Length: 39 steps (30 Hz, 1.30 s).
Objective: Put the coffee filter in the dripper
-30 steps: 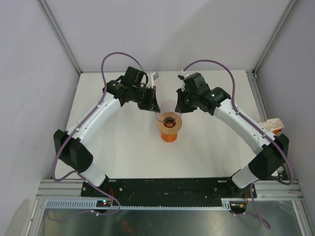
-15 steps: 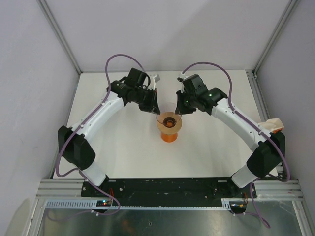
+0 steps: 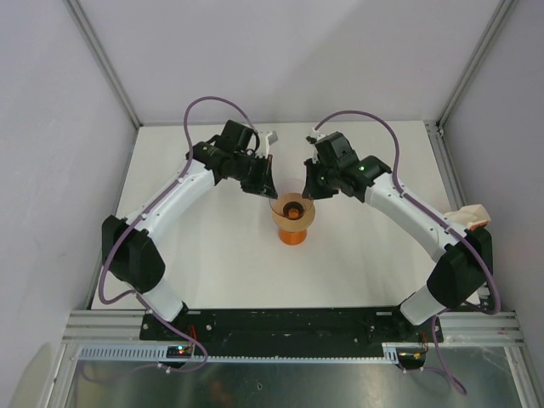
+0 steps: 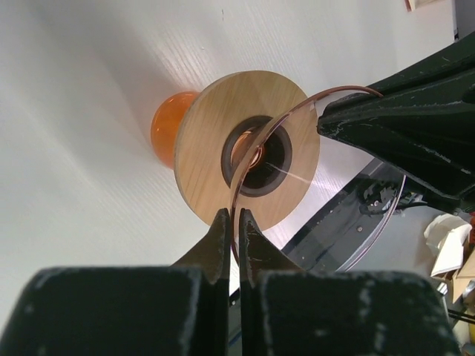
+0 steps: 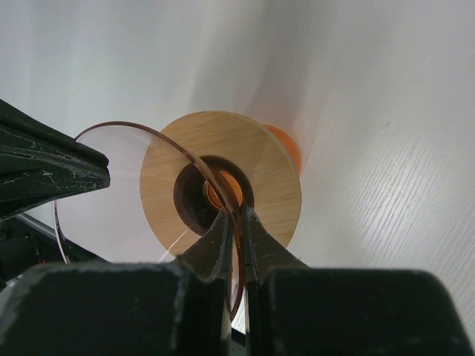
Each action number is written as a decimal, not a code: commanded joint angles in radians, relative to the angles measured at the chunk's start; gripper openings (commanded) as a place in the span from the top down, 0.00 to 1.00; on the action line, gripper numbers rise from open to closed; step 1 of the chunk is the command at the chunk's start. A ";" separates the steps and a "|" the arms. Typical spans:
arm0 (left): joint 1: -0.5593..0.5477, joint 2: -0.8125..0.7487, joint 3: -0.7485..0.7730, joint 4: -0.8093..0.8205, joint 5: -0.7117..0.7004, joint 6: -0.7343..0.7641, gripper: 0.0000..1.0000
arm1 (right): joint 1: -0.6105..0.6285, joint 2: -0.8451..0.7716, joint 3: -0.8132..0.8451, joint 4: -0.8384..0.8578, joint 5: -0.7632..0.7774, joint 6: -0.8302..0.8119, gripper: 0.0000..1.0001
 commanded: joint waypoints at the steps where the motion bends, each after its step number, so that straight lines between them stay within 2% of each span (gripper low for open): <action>1: -0.021 0.003 -0.054 -0.001 -0.032 0.145 1.00 | 0.026 0.008 -0.079 -0.032 0.034 -0.084 1.00; 6: -0.027 0.028 -0.108 0.009 -0.043 0.166 1.00 | 0.029 0.018 -0.125 -0.005 0.022 -0.096 1.00; 15: 0.001 0.094 -0.157 0.020 0.037 0.157 1.00 | -0.004 0.080 -0.171 -0.015 -0.034 -0.110 1.00; 29: -0.026 0.061 -0.315 0.076 -0.031 0.235 1.00 | 0.036 0.066 -0.195 0.043 0.015 -0.116 1.00; 39: -0.002 0.143 -0.321 0.085 -0.001 0.246 1.00 | 0.022 0.099 -0.236 0.086 -0.018 -0.116 1.00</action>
